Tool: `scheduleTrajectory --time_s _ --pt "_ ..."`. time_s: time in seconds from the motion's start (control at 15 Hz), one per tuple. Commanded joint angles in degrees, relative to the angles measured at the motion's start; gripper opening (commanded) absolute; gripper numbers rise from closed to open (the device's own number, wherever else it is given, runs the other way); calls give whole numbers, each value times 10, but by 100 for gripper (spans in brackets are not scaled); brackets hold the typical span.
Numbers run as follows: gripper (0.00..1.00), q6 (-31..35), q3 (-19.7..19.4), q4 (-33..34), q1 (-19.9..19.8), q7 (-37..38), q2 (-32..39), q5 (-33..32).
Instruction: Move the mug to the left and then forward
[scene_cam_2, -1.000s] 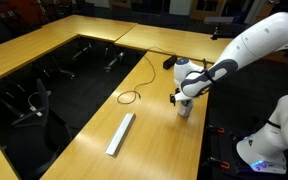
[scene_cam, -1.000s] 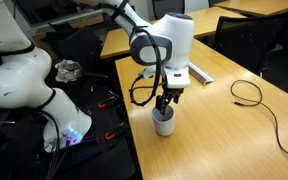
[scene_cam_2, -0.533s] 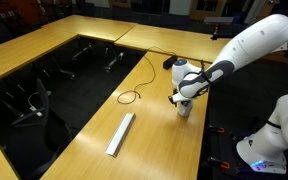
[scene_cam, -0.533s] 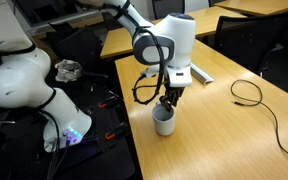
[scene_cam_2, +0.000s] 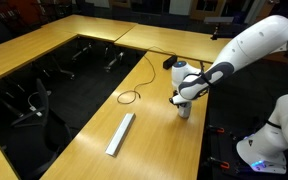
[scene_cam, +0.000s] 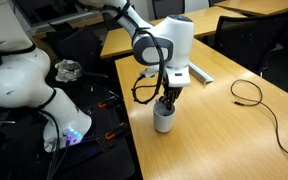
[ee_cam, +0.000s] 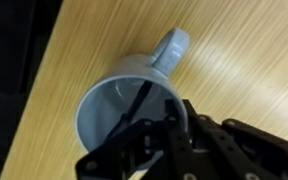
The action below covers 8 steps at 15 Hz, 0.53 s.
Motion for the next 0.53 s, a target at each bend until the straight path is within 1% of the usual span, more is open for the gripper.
scheduleTrajectory --time_s 0.0,0.07,0.2,0.4,0.47 --pt "3 10 -10 -12 25 7 -27 -6" --pt "3 16 -4 -15 27 1 -35 5" --pt "3 25 4 -17 47 27 -59 6" --pt "3 18 32 -16 73 78 -87 15" --pt "3 14 44 -20 84 112 -96 16"
